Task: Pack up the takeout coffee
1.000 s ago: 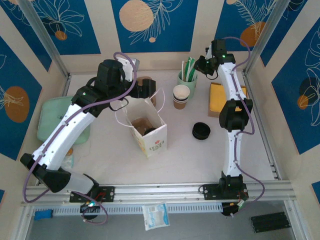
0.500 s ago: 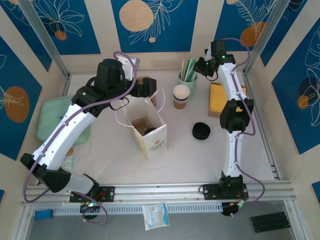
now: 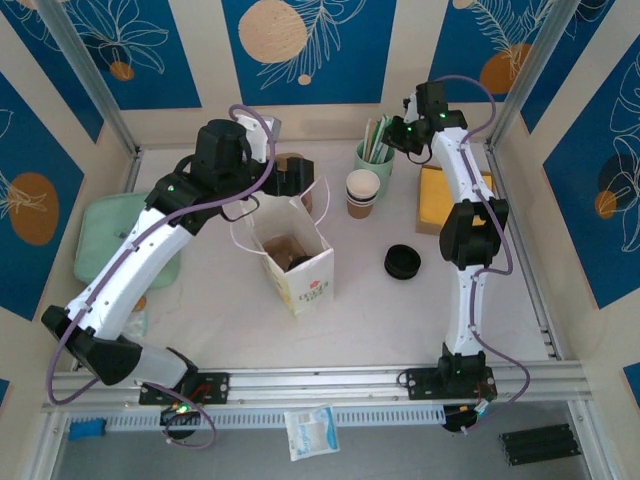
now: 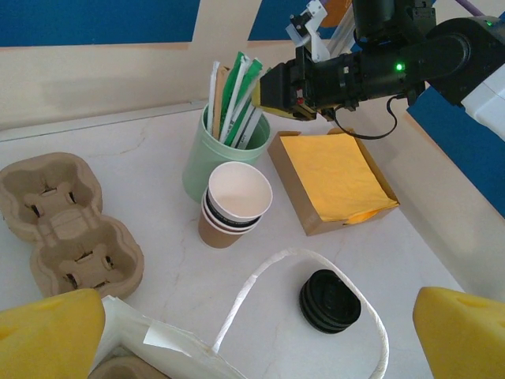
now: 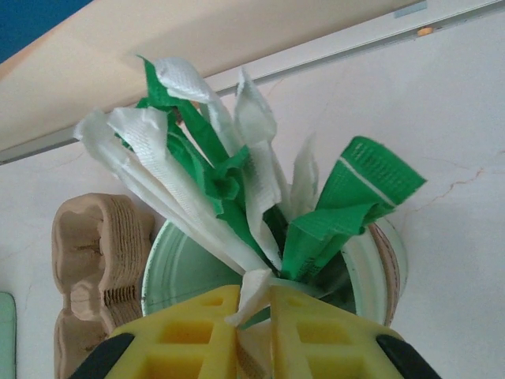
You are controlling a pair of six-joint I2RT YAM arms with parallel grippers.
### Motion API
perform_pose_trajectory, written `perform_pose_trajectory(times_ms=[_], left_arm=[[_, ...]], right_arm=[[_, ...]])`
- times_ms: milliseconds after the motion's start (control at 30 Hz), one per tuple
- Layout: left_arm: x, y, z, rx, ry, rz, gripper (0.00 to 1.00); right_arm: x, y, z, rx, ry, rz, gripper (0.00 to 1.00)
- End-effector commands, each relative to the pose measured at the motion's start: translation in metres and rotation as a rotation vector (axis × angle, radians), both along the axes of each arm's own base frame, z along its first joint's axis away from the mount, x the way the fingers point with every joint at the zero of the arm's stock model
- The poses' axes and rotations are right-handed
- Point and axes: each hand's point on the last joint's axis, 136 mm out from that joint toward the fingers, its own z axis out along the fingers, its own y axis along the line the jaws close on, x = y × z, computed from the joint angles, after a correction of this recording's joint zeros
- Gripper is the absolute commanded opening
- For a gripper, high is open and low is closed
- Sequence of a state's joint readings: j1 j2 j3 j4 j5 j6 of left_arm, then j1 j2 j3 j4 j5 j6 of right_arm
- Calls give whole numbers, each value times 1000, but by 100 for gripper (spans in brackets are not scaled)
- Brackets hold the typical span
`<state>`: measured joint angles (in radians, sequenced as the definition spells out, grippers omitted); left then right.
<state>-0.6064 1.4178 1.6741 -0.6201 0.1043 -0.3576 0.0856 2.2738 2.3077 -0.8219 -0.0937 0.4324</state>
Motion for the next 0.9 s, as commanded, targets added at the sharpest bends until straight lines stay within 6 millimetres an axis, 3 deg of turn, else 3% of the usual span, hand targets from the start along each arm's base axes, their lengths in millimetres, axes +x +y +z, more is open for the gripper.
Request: perform_pose_trajectory(times_ms=[0,167,333,867], left_arm=[[-2,-3,8,-23,-24,-19,99],[-2,-3,9,-26,-25,-19,99],[-3,-3,10,-31,-27,-20,100],[-8,2,6,-26,-17,-10,99]], right_arm=[[-3,1,18,-11,-45,14,14],[-1,2,15,-15,-40,23,0],[-5,1,27,-38,-66,27,0],[-27,1,98,-168,-242,22,0]])
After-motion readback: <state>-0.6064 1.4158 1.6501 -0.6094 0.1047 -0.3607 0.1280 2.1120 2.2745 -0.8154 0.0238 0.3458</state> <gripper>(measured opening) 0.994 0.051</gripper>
